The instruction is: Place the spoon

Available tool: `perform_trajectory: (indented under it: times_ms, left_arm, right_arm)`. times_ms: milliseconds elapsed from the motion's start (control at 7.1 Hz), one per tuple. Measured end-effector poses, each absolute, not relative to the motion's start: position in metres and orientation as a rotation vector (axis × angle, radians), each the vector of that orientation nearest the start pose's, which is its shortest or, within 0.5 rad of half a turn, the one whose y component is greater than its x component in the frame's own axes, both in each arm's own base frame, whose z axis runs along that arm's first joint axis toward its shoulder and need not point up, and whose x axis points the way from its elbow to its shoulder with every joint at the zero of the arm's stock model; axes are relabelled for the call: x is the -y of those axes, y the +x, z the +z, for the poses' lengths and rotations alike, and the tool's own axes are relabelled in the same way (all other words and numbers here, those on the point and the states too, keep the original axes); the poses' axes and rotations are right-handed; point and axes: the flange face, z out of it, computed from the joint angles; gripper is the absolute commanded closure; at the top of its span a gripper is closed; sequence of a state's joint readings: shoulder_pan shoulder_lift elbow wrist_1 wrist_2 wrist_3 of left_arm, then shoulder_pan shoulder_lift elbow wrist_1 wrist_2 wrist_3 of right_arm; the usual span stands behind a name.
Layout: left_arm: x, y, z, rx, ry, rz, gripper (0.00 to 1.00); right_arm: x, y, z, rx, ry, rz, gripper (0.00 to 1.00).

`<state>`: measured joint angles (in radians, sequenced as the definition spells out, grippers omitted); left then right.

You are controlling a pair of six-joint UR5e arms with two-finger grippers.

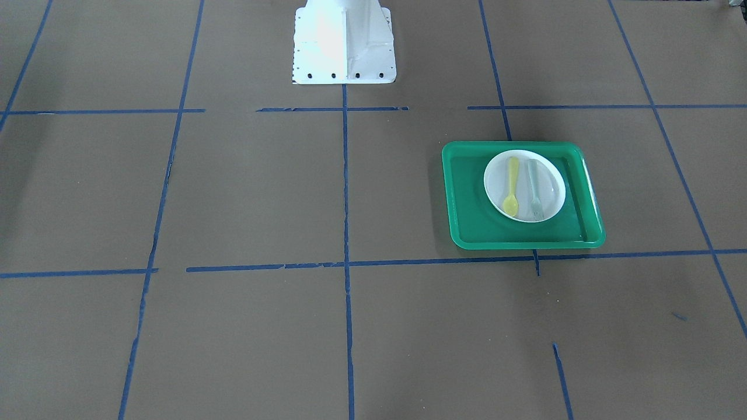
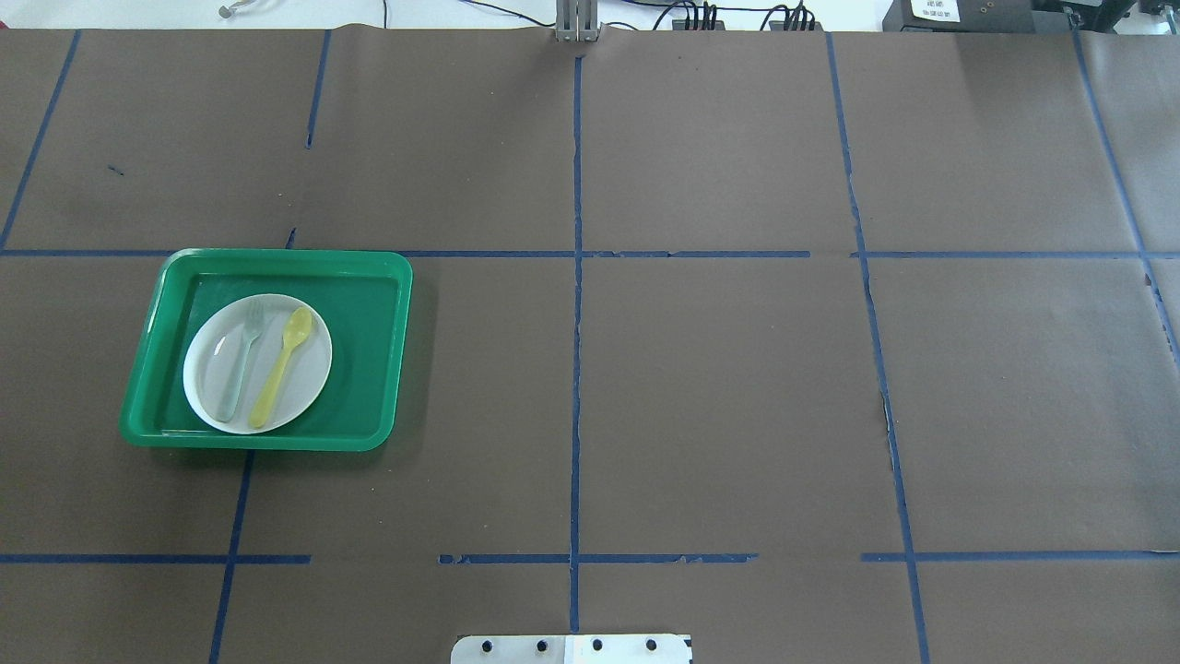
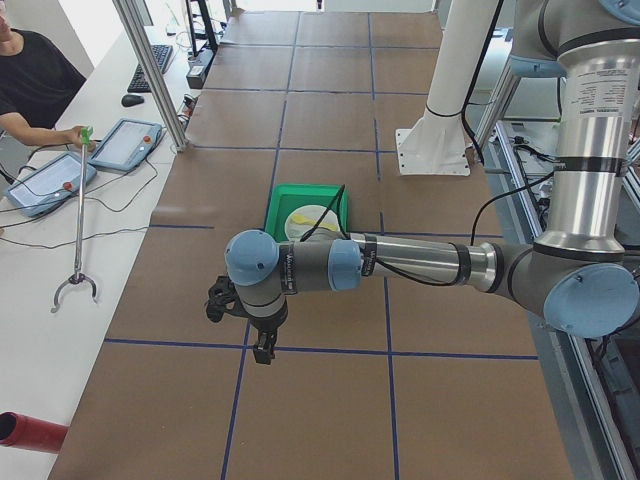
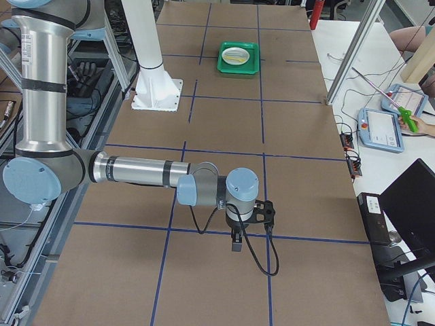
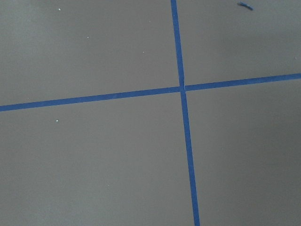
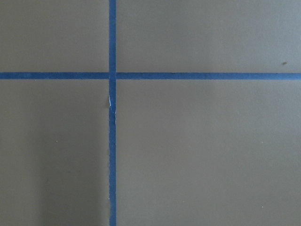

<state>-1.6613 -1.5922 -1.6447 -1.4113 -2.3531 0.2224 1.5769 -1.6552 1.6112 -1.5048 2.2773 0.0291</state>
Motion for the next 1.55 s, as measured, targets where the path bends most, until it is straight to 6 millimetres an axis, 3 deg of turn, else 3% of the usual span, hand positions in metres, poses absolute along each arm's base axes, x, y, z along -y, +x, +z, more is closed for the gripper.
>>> perform_trajectory:
  times_ms: [986,1127,1549]
  left_arm:
    - [0.48,-0.107,0.62,-0.771,0.118,0.122,0.0]
    - [0.475,-0.098,0.619,-0.787,0.12,0.139,0.0]
    - [0.489,-0.016,0.58,-0.93,0.146,0.296,0.0]
  right_arm:
    - [0.457,0.071,0.676,0.707,0.013,0.026,0.0]
    - [0.457,0.071,0.677,0.707,0.013,0.026,0.0]
    - [0.457,0.071,0.677,0.707,0.013,0.026,0.0]
